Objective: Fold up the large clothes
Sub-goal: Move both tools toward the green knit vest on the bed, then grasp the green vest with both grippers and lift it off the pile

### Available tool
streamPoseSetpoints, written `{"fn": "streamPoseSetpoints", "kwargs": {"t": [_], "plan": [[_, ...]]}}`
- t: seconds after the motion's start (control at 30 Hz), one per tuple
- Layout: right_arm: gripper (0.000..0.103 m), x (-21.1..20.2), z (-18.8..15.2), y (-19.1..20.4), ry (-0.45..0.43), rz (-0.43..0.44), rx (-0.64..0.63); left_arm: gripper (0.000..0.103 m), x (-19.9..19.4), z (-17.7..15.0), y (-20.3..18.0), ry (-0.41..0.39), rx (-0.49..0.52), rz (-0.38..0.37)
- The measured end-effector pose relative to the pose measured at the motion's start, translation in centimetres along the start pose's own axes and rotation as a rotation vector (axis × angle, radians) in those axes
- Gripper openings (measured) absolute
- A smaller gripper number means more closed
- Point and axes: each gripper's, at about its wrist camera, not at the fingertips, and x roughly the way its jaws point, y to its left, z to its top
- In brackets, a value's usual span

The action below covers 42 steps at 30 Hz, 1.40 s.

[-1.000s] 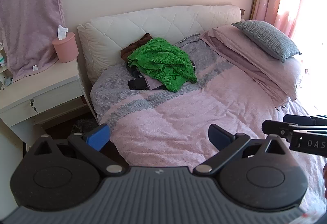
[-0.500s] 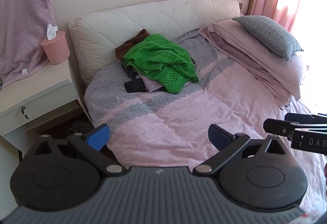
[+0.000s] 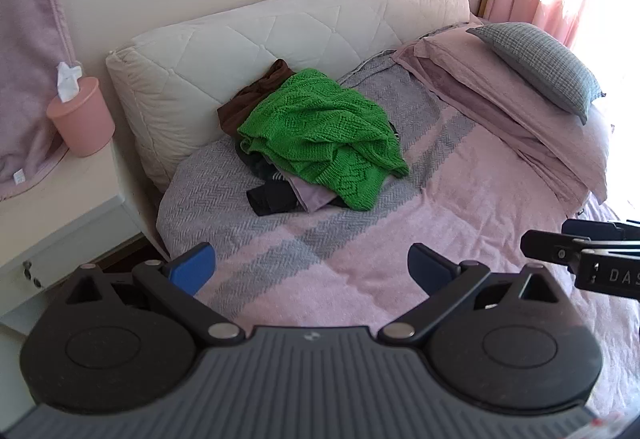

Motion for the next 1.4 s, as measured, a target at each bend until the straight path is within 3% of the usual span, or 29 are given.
{"fn": "streamPoseSetpoints", "kwargs": {"t": [0.57,1.03,1.27,1.4], "plan": [[0.062,18.7,7.7,-0.2,0.038,-0.036,0.055,0.101,17.6,9.5,7.2,0.097,0.055,-0.011],[0.062,33.4,12.0,-5.3,0.033,0.019,0.329,0.09,35.0,15.4,7.9,0.106,0.149,-0.041],[0.062,38.7,11.9,-7.8,0.052,0.05,0.552,0.085,40.7,17.1,7.2,0.111,0.189,-0.06],[0.059,40.3,11.7,-8.6,0.029,0.099,0.664,0.077,43.1,17.7,6.5,0.13,0.228,-0.079]]}}
